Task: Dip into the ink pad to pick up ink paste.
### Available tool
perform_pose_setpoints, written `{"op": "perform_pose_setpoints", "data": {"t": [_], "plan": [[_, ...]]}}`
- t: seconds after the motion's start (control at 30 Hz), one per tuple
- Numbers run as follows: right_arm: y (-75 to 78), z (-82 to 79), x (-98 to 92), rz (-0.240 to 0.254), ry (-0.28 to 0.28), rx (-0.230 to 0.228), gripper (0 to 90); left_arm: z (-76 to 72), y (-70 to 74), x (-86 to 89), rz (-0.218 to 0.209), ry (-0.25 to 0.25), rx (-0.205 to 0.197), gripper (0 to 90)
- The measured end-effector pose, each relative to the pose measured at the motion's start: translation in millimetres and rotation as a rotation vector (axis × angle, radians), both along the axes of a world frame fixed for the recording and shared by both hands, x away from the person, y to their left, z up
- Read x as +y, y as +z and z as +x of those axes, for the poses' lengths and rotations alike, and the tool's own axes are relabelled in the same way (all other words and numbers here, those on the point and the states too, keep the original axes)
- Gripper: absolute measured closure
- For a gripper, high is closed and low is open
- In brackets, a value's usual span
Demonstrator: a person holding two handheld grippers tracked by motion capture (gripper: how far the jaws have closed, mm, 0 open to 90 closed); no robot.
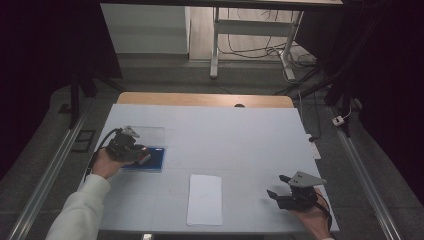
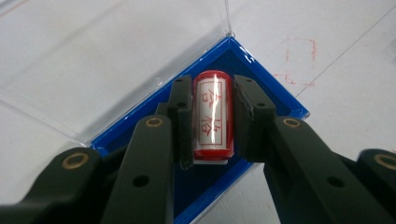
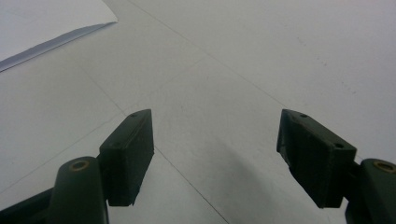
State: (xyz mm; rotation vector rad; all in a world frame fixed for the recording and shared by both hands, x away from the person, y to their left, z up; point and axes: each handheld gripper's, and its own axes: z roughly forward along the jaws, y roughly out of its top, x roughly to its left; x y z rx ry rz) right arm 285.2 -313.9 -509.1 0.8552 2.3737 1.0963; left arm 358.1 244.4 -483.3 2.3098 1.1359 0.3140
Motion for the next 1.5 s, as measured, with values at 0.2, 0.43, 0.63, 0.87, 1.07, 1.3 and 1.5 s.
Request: {"op": "perform_pose_setpoints", "data": {"t": [0.2,0.43,0.63,0.87,1.07,1.3,1.5], "plan": [[0.5,0.0,0.4,0.003,0.004,0.003,27.3,0.5,0.2,-1.1,0.009,-0.001,0.004,70.4],[0.8,0.0,0.1,0.004,0.003,-0.003,27.3,1.7,0.6,-1.0,0.008,0.000,0.015,70.4],[1.3,0.0,0.2,0.005,0.003,-0.004,27.6,2.7,1.4,-1.8,0.017,0.002,0.024,70.4],[0.9,0.8,0.1,0.005,0.005,0.007,28.7,3.1,-1.5,-6.1,0.044,-0.007,0.024,70.6],[-0.3,1.1,2.8,0.000,0.010,0.017,29.0,1.7,-5.6,-2.8,0.016,0.003,0.016,70.9],[-0.4,1.2,2.8,0.003,0.008,0.019,29.1,-0.7,-7.0,-4.8,0.019,0.016,0.000,70.8],[-1.2,1.6,4.7,-0.008,0.013,0.025,29.1,-1.1,-7.5,-5.1,0.019,0.015,-0.004,70.8]]}}
